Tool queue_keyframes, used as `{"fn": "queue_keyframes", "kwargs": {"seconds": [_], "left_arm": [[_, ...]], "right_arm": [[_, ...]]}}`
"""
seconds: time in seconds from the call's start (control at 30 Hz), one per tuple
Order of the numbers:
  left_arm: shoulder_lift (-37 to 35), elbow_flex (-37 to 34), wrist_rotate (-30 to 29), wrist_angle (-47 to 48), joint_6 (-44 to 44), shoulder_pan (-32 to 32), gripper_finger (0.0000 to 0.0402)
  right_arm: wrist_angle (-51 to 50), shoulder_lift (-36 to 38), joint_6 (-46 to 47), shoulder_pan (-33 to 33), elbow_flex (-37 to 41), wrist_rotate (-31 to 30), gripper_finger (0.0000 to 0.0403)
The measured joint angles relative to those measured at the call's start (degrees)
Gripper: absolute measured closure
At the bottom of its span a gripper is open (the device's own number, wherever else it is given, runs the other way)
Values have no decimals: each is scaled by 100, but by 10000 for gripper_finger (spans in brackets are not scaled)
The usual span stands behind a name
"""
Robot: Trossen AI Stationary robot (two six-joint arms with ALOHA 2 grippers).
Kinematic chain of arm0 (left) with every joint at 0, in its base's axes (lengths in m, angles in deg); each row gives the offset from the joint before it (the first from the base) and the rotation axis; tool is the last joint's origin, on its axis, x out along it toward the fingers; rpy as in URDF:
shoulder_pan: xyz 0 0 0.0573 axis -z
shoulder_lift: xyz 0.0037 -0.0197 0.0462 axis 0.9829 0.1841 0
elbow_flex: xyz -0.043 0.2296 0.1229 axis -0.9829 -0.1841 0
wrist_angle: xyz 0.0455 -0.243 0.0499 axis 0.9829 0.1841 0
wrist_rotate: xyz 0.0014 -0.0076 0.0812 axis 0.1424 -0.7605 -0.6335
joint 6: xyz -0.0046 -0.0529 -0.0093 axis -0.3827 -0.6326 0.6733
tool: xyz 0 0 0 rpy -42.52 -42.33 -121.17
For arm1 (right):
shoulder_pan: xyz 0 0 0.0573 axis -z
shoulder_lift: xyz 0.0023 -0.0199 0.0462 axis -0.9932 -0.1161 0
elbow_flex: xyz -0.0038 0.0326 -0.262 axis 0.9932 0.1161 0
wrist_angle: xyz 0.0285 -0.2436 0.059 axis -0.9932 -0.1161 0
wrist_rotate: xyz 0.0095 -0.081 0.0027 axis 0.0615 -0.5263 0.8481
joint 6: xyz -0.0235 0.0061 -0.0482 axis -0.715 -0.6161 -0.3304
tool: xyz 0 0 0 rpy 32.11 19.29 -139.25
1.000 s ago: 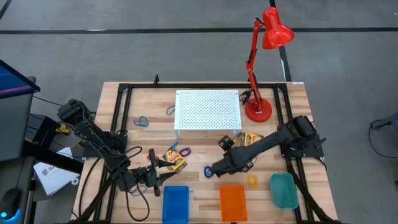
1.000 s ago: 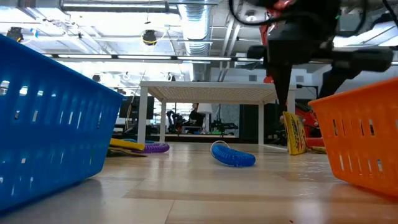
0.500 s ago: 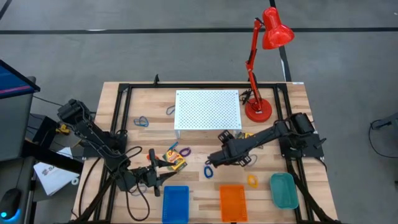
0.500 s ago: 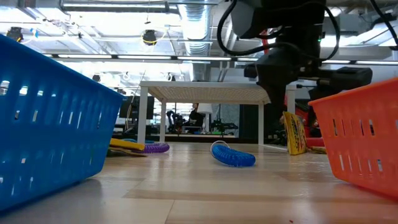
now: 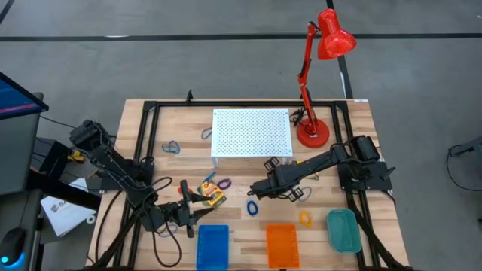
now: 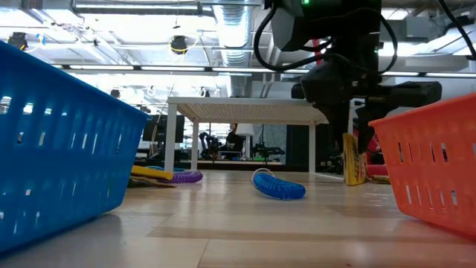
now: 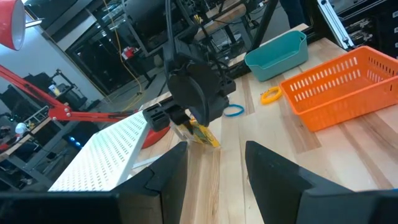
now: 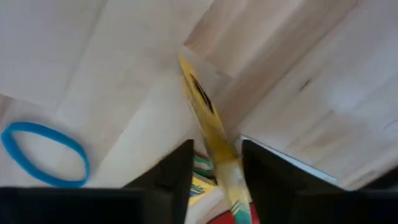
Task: Pick & Place Office Desk Supplies
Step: Put the yellow crayon box into the green bin
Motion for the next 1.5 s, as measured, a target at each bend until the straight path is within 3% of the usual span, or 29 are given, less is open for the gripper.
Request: {"fn": "queue_keyframes", "kwargs": {"seconds": [0.27,0.73,1.13,1.27,1.5], "left_arm": [[0,0,0,0,-42,0,247],[0,-2,0,2,-44,0,247],[0,-2,0,37,-42,0,247],[0,-2,0,42,-6,0,247],[0,-2,-2,42,20,-15,247]], "right_arm": [[-52,0,-2,-86,0,70,378],[-632,-7,810,-913,-117,-183,377],[-1800,-7,2832,-2055,-1793,-235,368],[-2167,2,3806,-2354,-2231,154,373],[-2203,52,5311,-2794,-2315,1051,370]]}}
